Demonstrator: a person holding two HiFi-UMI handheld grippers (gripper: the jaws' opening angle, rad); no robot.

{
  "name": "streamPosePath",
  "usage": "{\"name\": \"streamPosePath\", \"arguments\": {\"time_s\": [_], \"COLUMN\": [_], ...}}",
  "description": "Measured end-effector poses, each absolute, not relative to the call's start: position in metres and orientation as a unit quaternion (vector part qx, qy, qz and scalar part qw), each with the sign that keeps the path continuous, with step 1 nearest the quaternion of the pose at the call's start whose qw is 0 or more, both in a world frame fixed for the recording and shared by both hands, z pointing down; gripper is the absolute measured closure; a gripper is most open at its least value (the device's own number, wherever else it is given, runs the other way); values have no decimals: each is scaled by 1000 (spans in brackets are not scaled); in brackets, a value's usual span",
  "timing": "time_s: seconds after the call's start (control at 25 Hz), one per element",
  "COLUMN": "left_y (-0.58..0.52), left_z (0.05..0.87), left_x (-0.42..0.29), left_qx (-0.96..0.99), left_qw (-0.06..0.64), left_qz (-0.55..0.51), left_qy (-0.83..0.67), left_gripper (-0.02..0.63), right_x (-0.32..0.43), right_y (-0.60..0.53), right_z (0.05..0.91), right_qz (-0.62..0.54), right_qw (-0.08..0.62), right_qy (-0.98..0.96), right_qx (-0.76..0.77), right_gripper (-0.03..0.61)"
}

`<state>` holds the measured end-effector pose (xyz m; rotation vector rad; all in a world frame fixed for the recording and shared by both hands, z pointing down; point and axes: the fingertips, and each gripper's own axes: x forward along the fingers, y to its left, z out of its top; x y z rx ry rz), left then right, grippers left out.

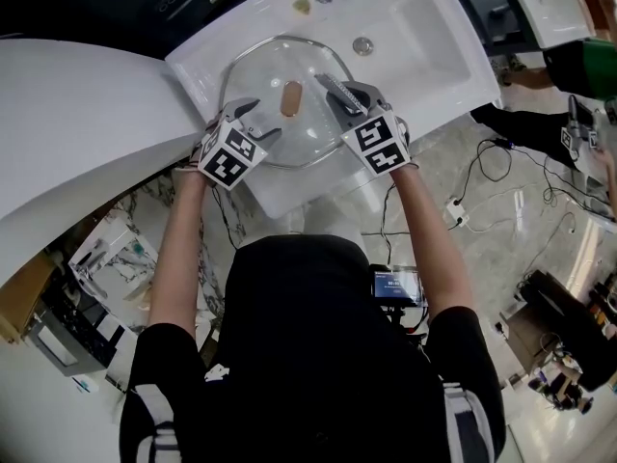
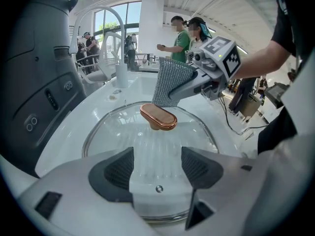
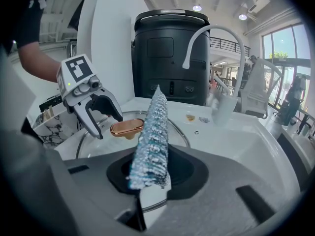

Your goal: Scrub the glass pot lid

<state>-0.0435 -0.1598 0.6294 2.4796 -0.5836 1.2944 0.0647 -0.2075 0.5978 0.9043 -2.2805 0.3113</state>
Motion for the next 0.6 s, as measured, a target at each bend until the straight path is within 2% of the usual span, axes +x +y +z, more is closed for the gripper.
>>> {"name": "streamPosePath", "arguments": {"time_s": [0.6], "left_y": [-156], "left_z": [626], "left_x": [-47], "left_qx": [861], "left_qw": [137], "left_qz": [447], "left_qy": [-201], "left_gripper": [339], "right_x": [56], "right_y": [-181], "right_z": [591], "right_qz": [138], "right_qw": [322], "right_qy": [-873], "right_qx": [339], "right_gripper": [511]}}
